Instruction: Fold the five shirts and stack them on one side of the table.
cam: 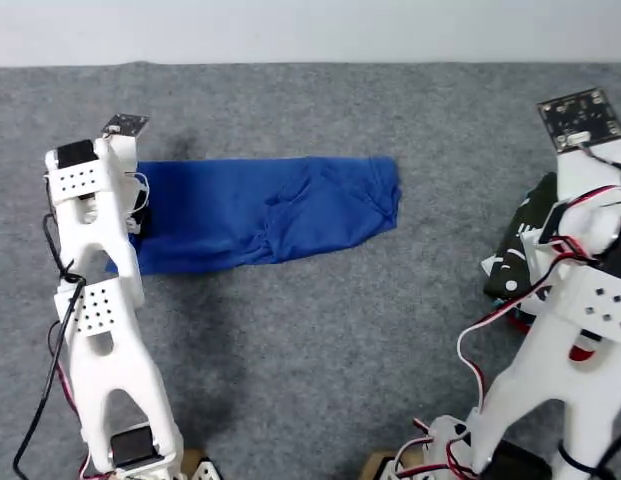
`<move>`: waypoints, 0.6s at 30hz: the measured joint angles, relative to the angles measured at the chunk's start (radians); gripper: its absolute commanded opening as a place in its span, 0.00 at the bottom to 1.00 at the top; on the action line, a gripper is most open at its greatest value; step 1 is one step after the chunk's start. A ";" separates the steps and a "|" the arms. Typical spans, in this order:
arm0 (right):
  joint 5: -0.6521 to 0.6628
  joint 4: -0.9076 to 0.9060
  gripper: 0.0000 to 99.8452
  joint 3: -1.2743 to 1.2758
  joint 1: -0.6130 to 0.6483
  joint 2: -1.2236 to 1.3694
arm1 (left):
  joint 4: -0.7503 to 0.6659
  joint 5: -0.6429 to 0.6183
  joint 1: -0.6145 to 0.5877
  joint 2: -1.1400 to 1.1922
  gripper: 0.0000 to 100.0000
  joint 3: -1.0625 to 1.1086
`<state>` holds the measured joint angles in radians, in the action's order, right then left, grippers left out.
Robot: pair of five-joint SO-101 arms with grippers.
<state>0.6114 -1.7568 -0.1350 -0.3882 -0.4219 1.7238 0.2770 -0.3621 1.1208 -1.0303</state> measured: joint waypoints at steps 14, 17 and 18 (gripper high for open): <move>0.000 0.000 0.01 0.000 0.000 0.000 | 0.000 0.048 -0.203 -0.121 0.00 0.043; 0.000 0.000 0.01 0.000 0.000 0.000 | 0.003 0.055 -0.204 -0.129 0.00 0.049; 0.000 0.000 0.01 0.000 0.000 0.000 | 0.003 0.057 -0.201 -0.141 0.00 0.052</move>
<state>0.6114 -1.7568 -0.1350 -0.3882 -0.4219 1.7269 0.3337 -0.5631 0.9797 -0.9782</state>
